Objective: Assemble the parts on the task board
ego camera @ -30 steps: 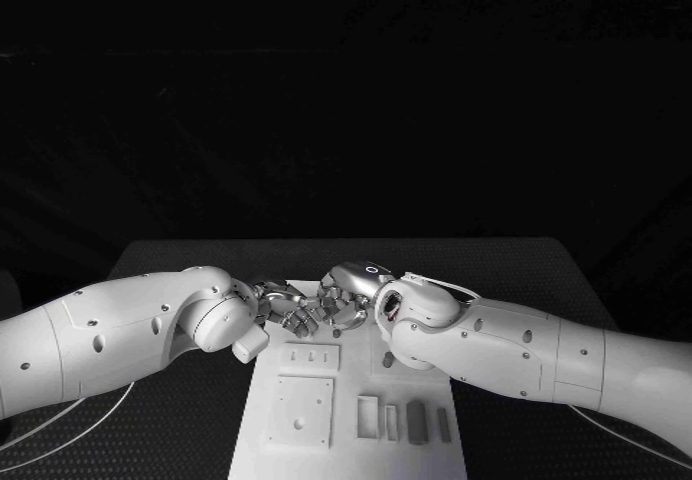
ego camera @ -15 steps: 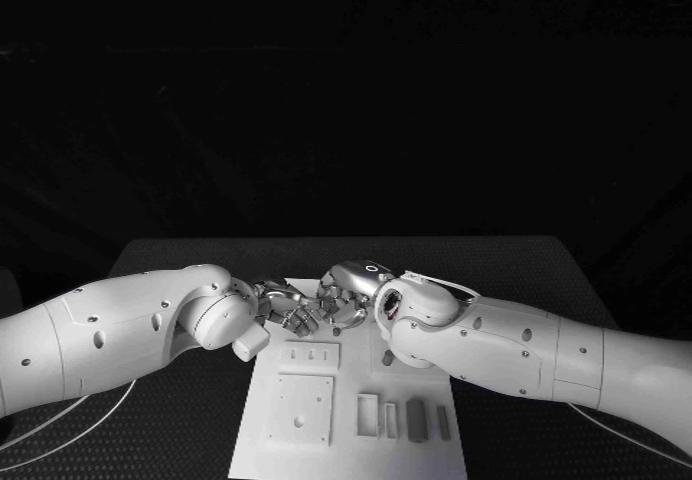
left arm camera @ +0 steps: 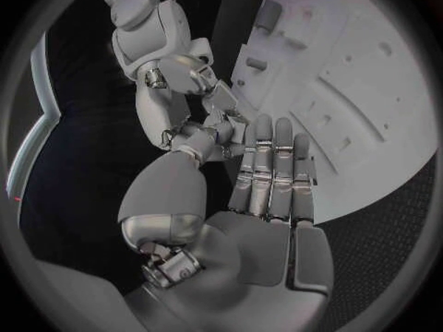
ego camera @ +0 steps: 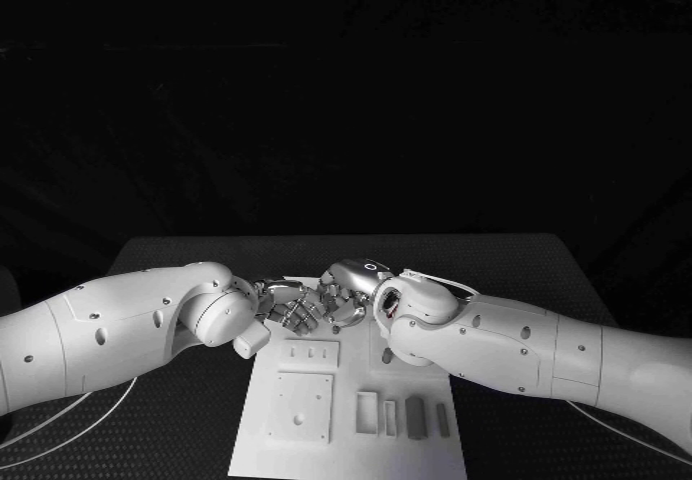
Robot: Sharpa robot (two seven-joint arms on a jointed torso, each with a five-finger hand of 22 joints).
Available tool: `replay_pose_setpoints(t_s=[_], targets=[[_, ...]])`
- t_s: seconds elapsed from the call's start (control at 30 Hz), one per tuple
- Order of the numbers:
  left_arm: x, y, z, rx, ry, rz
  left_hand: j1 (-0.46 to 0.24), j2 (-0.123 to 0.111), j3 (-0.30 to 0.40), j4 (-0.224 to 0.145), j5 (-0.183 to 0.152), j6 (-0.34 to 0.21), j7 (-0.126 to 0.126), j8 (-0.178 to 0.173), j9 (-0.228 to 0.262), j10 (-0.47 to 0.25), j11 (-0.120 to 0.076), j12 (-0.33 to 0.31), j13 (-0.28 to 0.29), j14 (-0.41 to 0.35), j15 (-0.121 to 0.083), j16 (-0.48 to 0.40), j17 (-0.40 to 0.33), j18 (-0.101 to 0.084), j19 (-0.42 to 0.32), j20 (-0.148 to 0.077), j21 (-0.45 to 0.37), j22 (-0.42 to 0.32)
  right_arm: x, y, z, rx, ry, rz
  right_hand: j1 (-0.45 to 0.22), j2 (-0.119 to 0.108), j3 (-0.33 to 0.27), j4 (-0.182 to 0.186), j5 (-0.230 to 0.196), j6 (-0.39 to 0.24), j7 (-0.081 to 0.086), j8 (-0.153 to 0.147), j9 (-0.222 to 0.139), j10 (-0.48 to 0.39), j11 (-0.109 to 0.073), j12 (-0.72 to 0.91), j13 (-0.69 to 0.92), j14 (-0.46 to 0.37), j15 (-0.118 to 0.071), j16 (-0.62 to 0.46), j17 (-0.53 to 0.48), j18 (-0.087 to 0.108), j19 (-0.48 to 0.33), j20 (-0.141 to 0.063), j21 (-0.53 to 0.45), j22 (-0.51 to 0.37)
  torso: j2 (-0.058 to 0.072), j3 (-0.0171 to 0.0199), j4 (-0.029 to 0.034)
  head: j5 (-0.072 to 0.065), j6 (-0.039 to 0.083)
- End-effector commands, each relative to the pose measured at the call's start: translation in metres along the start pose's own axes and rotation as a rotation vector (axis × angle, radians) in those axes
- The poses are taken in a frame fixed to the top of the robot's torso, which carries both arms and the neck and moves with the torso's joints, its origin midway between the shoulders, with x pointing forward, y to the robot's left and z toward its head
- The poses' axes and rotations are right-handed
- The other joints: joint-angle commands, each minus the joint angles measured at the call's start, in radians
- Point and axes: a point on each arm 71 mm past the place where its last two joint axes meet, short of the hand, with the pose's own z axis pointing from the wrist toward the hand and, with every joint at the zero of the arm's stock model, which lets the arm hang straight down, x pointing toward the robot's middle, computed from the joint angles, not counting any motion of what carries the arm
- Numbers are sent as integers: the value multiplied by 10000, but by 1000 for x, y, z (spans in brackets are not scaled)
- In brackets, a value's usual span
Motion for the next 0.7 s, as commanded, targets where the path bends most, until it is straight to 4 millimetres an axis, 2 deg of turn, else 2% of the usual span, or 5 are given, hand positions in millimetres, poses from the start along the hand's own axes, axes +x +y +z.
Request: replay_pose_setpoints(t_s=[0.03, 0.1, 0.23, 0.4, 0.7], targets=[[6, -3, 1, 10, 274, -50, -191, -17, 22, -47, -167, 79, 23, 3, 17, 19, -34, 42, 13, -17, 26, 67, 3, -152, -2, 34, 75, 19, 0, 6, 0, -240, 24, -62, -52, 101, 51, -20, -14, 656, 421, 171, 514, 65, -29, -62, -14, 93, 8, 31, -11, 137, 73, 32, 50, -17, -2, 0, 13, -10, -5], [6, -3, 1, -16, 262, -53, -332, -42, 56, -27, -486, 92, 17, 5, 34, 30, -45, 58, 19, -8, 18, 84, 9, -152, -2, 24, 92, 27, 0, 6, 0, -238, 21, -63, -54, 102, 53, -22, -13, 657, 420, 170, 514, 66, -29, -63, -14, 94, 8, 31, -11, 137, 74, 32, 51, -18, 1, 5, 12, -12, -11], [7, -3, 1, -72, 255, -41, -447, -97, 139, -25, -717, 98, 19, -1, 55, 33, -48, 74, 24, -12, 12, 96, 10, -152, -8, 14, 110, 35, 0, 6, 0, -236, 21, -69, -56, 102, 56, -25, -13, 659, 420, 170, 515, 70, -30, -64, -14, 97, 8, 31, -12, 137, 77, 32, 52, -19, 2, 3, 1, -20, -17], [7, -3, 2, -119, 206, 88, -488, -194, 303, -46, -1431, 112, 14, -10, 103, 37, -55, 110, 36, -1, -5, 130, 17, -152, 3, -9, 158, 48, 0, 6, 0, -235, 28, -72, -60, 100, 59, -29, -12, 661, 419, 169, 516, 74, -30, -64, -14, 101, 7, 30, -13, 137, 80, 33, 54, -20, 2, -2, 6, -26, -27], [7, -3, 2, -155, 149, 308, -350, -178, 459, -24, -2412, 134, 4, -24, 152, 40, -65, 144, 46, 9, -16, 159, 18, -152, 10, -22, 189, 40, 0, 5, 0, -227, 32, -82, -66, 99, 66, -35, -10, 666, 418, 167, 517, 81, -31, -67, -15, 108, 6, 29, -15, 137, 85, 33, 56, -23, 0, -1, 8, -35, -43]])
